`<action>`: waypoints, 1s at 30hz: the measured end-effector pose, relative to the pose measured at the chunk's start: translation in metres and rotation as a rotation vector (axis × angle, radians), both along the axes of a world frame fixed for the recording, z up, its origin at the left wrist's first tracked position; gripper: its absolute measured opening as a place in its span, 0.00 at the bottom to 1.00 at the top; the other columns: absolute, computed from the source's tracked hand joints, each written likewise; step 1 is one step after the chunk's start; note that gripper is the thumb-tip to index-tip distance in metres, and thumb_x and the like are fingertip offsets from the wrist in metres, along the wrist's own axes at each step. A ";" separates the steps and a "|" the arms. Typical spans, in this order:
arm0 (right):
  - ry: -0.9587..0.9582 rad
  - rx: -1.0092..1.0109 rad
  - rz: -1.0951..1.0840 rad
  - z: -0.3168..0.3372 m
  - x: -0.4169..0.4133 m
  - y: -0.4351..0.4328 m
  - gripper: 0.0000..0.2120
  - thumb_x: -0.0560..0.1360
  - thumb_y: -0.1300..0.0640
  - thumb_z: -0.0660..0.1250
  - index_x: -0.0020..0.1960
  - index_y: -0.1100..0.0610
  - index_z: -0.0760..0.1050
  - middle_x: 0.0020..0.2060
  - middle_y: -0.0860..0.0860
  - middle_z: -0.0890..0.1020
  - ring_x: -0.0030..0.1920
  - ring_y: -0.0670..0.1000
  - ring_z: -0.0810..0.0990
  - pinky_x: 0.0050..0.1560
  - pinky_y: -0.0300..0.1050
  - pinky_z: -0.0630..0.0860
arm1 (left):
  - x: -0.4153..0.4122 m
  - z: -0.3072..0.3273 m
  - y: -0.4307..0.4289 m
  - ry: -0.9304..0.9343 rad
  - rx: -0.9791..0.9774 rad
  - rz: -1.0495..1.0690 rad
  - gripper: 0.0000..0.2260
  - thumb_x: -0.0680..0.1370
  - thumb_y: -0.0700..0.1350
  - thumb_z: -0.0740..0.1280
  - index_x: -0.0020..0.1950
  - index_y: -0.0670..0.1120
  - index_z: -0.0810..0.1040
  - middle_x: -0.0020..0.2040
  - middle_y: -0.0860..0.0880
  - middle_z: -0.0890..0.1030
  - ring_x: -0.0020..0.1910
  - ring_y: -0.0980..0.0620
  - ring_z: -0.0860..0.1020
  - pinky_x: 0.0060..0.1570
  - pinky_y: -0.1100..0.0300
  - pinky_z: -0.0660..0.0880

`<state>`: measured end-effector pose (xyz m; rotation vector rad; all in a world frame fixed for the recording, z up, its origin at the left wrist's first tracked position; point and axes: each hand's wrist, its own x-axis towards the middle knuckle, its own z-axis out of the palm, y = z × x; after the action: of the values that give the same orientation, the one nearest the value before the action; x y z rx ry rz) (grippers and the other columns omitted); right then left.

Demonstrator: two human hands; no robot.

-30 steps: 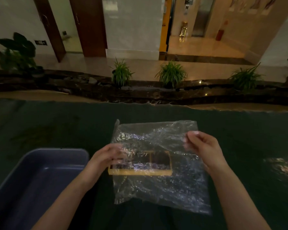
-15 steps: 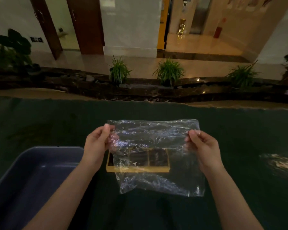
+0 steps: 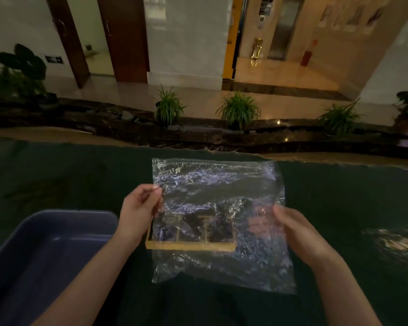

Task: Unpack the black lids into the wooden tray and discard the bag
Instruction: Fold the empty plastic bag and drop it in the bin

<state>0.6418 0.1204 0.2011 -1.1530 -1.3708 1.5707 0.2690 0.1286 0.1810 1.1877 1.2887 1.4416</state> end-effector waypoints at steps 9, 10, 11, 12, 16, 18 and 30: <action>0.042 0.130 -0.244 -0.001 -0.016 -0.009 0.09 0.72 0.54 0.74 0.47 0.59 0.86 0.45 0.63 0.87 0.41 0.55 0.86 0.47 0.46 0.85 | -0.012 0.010 -0.007 -0.137 -0.241 -0.397 0.20 0.75 0.57 0.72 0.58 0.44 0.85 0.55 0.42 0.87 0.55 0.46 0.86 0.53 0.54 0.81; 0.042 0.132 -0.259 0.000 -0.017 -0.010 0.08 0.72 0.55 0.73 0.47 0.59 0.86 0.44 0.63 0.87 0.40 0.54 0.86 0.46 0.45 0.85 | -0.013 0.009 -0.008 -0.097 -0.245 -0.410 0.17 0.75 0.53 0.72 0.58 0.43 0.84 0.55 0.41 0.87 0.55 0.45 0.86 0.53 0.54 0.81; 0.032 0.138 -0.269 0.001 -0.019 -0.010 0.08 0.72 0.55 0.73 0.47 0.59 0.86 0.44 0.62 0.88 0.40 0.53 0.86 0.45 0.43 0.85 | -0.014 0.008 -0.009 -0.081 -0.233 -0.404 0.15 0.76 0.50 0.72 0.58 0.42 0.84 0.54 0.40 0.87 0.53 0.45 0.86 0.51 0.55 0.82; 0.022 0.148 -0.270 0.003 -0.019 -0.011 0.08 0.72 0.56 0.73 0.47 0.59 0.86 0.44 0.61 0.88 0.40 0.52 0.87 0.45 0.41 0.84 | -0.015 0.008 -0.010 -0.083 -0.209 -0.393 0.13 0.77 0.47 0.71 0.56 0.42 0.84 0.52 0.39 0.87 0.50 0.45 0.86 0.49 0.55 0.83; -0.002 0.172 -0.257 0.010 -0.016 -0.011 0.09 0.72 0.56 0.73 0.49 0.60 0.86 0.46 0.64 0.87 0.43 0.57 0.85 0.50 0.49 0.82 | -0.021 0.016 -0.007 -0.085 -0.144 -0.338 0.12 0.80 0.48 0.67 0.53 0.42 0.86 0.49 0.40 0.87 0.44 0.47 0.86 0.45 0.57 0.82; 0.014 0.182 -0.239 0.014 -0.013 -0.010 0.09 0.72 0.57 0.73 0.50 0.59 0.86 0.45 0.63 0.87 0.42 0.56 0.86 0.48 0.47 0.84 | -0.024 0.020 -0.006 -0.034 -0.108 -0.334 0.13 0.81 0.49 0.65 0.52 0.42 0.86 0.49 0.39 0.87 0.45 0.47 0.85 0.46 0.56 0.82; 0.187 0.288 -0.181 0.023 -0.007 -0.018 0.12 0.76 0.64 0.65 0.48 0.61 0.88 0.39 0.59 0.87 0.38 0.54 0.85 0.44 0.44 0.82 | -0.019 0.031 -0.020 -0.210 -0.108 -0.317 0.17 0.83 0.35 0.59 0.44 0.45 0.87 0.43 0.43 0.86 0.39 0.51 0.85 0.41 0.60 0.84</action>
<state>0.6350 0.1029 0.2243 -0.9044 -1.2803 1.2705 0.2501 0.1089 0.2123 1.0821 0.9727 1.2131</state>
